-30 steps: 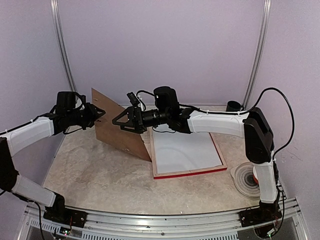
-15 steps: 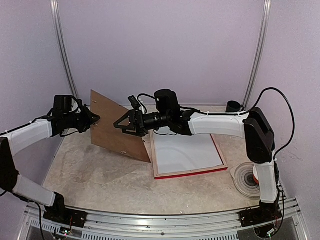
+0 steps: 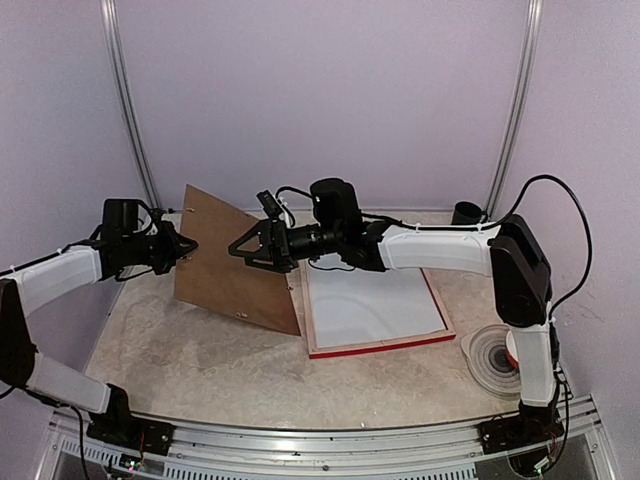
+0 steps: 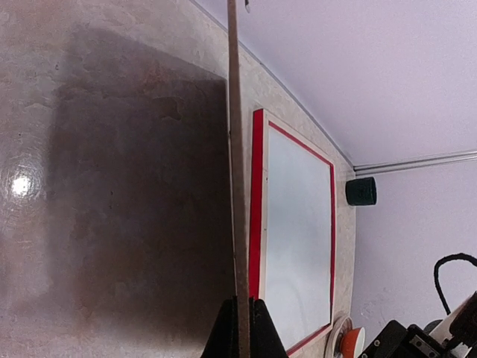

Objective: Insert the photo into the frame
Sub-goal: Place the backboard on the frame body.

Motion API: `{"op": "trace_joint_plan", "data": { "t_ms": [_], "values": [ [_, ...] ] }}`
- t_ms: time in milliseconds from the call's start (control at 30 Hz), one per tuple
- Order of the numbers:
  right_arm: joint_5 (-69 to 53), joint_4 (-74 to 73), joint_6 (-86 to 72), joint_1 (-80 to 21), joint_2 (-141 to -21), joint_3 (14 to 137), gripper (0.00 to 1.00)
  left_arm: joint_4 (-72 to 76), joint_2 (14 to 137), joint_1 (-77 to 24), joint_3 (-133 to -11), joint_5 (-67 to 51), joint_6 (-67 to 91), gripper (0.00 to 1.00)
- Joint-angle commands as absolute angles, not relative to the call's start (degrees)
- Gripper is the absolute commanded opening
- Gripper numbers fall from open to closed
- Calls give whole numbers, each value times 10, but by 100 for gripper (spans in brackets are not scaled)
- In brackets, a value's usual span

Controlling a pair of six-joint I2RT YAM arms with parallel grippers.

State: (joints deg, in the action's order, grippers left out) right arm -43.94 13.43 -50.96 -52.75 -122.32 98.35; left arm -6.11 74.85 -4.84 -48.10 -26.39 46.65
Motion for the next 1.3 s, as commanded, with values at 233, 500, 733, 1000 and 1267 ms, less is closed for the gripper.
{"op": "trace_joint_plan", "data": {
  "t_ms": [233, 500, 733, 1000, 1267],
  "values": [
    [-439, 125, -477, -504, -1148, 943, 99, 57, 662, -16, -464, -316, 494, 0],
    [-389, 51, -430, -402, -1056, 846, 99, 98, 649, -19, -454, -352, 524, 0],
    [-293, -83, -356, -266, -987, 775, 99, 206, 670, -56, -424, -368, 553, 0],
    [-191, -165, -323, -166, -998, 762, 99, 357, 744, -129, -408, -338, 592, 0],
    [-214, -145, -333, -102, -1032, 711, 99, 561, 878, -189, -391, -328, 685, 0]
  ]
}}
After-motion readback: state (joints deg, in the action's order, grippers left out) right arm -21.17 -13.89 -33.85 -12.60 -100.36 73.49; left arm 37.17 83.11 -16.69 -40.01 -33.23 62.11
